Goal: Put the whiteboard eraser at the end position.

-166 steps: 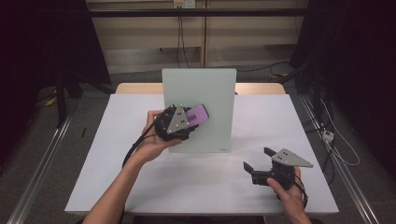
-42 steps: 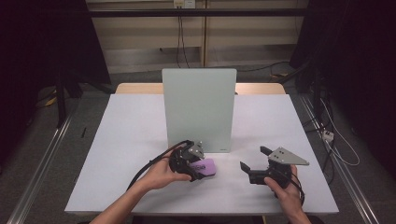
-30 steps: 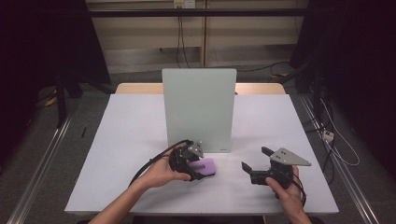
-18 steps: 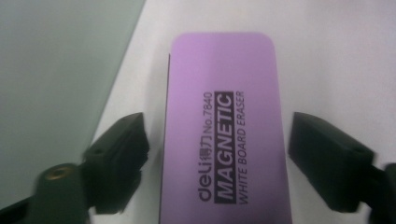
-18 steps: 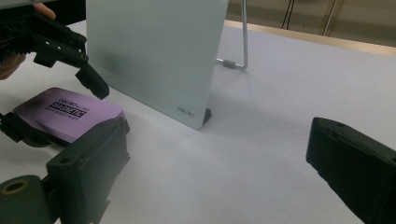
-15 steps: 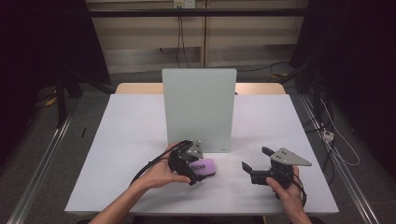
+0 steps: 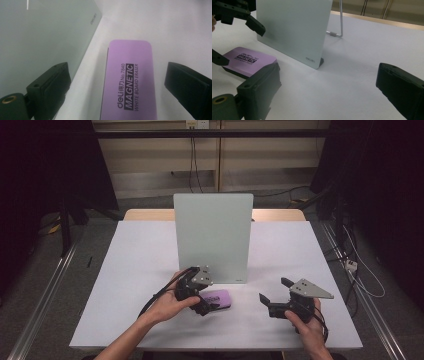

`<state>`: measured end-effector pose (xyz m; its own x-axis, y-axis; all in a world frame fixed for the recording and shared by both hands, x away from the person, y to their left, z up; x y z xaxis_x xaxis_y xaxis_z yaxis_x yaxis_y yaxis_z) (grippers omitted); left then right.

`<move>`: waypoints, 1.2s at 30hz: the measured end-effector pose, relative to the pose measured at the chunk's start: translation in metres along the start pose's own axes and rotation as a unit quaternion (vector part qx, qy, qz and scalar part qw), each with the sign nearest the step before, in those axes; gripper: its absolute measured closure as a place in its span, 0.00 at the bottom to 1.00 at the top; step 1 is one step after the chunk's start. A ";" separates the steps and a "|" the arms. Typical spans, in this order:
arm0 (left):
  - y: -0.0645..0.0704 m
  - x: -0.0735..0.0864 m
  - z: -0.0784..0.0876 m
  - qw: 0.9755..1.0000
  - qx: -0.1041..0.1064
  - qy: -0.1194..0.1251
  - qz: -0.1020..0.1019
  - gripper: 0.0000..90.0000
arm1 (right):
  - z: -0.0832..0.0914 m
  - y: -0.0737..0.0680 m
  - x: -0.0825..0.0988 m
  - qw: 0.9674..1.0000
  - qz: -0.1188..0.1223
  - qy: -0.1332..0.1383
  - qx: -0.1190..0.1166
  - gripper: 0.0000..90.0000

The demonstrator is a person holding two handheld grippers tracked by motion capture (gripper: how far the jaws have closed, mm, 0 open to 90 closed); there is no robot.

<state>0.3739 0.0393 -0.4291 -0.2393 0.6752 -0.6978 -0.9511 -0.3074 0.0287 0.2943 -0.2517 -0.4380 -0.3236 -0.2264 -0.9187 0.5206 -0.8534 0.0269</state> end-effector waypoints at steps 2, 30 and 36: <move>0.000 0.000 0.005 1.000 -0.001 0.019 0.014 0.07 | 0.000 0.000 0.000 1.000 0.001 -0.001 0.000 0.06; -0.016 0.040 0.062 0.974 -0.101 0.124 0.163 0.06 | -0.001 -0.001 0.000 1.000 0.003 -0.002 0.001 0.06; -0.018 0.051 0.074 0.970 -0.119 0.139 0.158 0.06 | 0.000 -0.001 0.000 1.000 0.002 -0.002 0.002 0.06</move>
<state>0.3646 0.1289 -0.4123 -0.4181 0.3247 -0.8484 -0.7591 -0.6379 0.1299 0.2940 -0.2506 -0.4382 -0.3249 -0.2317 -0.9169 0.5184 -0.8545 0.0322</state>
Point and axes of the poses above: each handheld gripper's, and its own axes: z roughly backward along the jaws, x roughly out of its underside, y roughly to its right, the point moved 2 cm from there along -z, roughly forward along the jaws, and after that the axes turned 5 degrees about z, right-handed, at the moved point
